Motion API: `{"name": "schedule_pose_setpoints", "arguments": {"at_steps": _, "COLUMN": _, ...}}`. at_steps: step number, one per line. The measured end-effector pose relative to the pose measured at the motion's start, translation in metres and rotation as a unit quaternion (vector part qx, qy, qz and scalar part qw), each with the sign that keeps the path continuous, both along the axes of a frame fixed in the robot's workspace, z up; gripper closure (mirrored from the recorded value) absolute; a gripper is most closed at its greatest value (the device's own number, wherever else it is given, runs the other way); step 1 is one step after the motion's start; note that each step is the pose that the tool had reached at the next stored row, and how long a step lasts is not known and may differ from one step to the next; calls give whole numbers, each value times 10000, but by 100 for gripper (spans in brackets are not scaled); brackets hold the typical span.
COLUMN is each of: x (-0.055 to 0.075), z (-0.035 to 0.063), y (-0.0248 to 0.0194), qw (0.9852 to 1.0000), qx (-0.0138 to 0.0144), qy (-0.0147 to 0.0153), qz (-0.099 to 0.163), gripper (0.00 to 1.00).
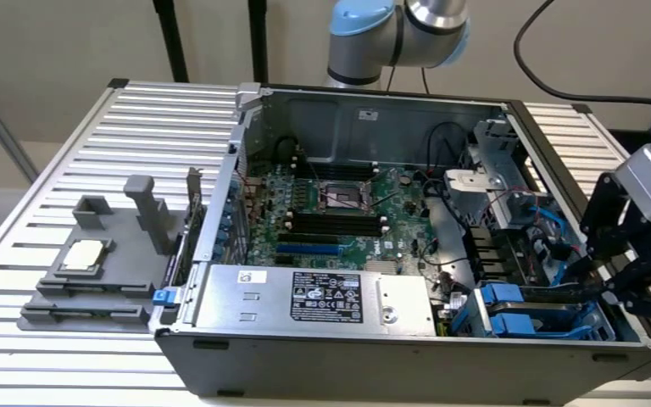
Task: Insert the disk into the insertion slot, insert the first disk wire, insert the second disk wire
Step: 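Insert the first disk wire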
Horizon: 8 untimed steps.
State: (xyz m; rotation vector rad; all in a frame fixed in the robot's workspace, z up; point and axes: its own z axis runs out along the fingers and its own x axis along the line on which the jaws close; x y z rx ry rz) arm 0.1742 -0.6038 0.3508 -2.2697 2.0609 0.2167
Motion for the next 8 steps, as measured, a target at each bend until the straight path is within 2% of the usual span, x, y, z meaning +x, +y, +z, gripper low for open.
{"name": "schedule_pose_setpoints", "arguments": {"at_steps": 8, "x": 22, "z": -54, "y": -10, "qw": 9999, "qx": 146, "qy": 2, "qz": 33, "gripper": 67}}
